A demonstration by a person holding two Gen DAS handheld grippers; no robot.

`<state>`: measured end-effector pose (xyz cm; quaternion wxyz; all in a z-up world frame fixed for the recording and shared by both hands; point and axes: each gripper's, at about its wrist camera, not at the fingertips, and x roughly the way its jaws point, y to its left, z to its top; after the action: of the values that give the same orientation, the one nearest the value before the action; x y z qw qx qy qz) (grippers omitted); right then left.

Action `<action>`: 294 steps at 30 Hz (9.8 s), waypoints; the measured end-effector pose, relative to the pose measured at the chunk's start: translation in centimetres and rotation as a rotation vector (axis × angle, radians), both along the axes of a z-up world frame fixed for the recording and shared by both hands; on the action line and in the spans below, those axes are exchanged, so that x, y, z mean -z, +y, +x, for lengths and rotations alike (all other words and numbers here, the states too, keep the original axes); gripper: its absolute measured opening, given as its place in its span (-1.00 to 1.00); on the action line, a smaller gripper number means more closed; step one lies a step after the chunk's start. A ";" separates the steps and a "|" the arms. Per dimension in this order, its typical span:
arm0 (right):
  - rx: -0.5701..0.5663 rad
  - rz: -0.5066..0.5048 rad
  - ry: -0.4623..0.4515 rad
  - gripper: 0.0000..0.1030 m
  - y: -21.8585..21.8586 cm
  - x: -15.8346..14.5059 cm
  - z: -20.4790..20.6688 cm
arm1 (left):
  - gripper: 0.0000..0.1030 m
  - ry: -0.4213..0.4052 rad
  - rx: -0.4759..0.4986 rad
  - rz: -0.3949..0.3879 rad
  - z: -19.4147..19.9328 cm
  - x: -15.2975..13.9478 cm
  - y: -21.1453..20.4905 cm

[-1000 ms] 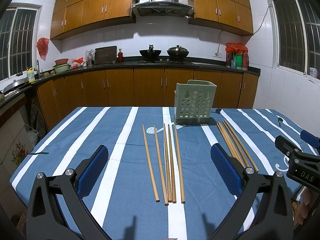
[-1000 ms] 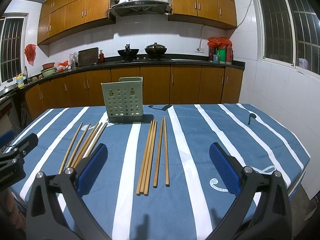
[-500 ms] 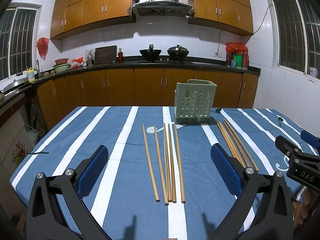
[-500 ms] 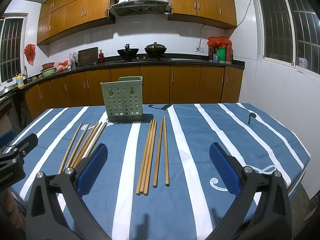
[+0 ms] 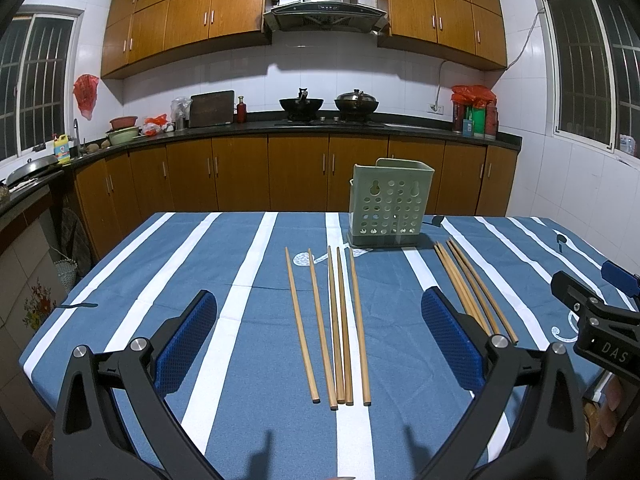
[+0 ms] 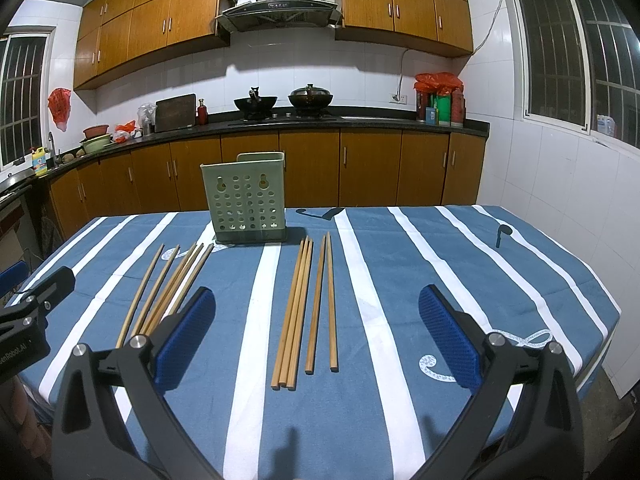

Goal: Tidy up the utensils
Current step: 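Lower the left tool onto one chopstick and close it while the right tool grasps another, then lift the left tool's chopstick into the green holder while the right tool inserts its chopstick too, then open both tools to release the chopsticks and withdraw from the holder, then close the left tool on a chopstick while the right tool grasps another chopstick, then raise the left tool's chopstick into the holder while the right tool inserts its chopstick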

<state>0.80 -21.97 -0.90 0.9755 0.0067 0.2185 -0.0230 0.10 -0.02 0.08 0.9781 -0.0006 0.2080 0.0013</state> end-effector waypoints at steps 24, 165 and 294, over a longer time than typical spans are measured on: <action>0.047 0.117 0.377 0.13 -4.0 6.5 10.0 | 0.64 0.311 -0.155 0.003 7.2 5.1 5.6; -0.126 0.141 0.391 -0.53 -2.6 6.0 15.7 | -0.07 0.226 -0.048 -0.217 13.3 0.2 6.4; -0.041 0.124 0.018 -0.84 -5.7 -6.2 15.3 | -0.86 0.072 0.012 -0.159 15.0 -7.8 6.9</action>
<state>16.12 -27.71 5.29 0.9715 0.0625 0.2283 0.0106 15.14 6.89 7.83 0.9668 -0.0771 0.2427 -0.0210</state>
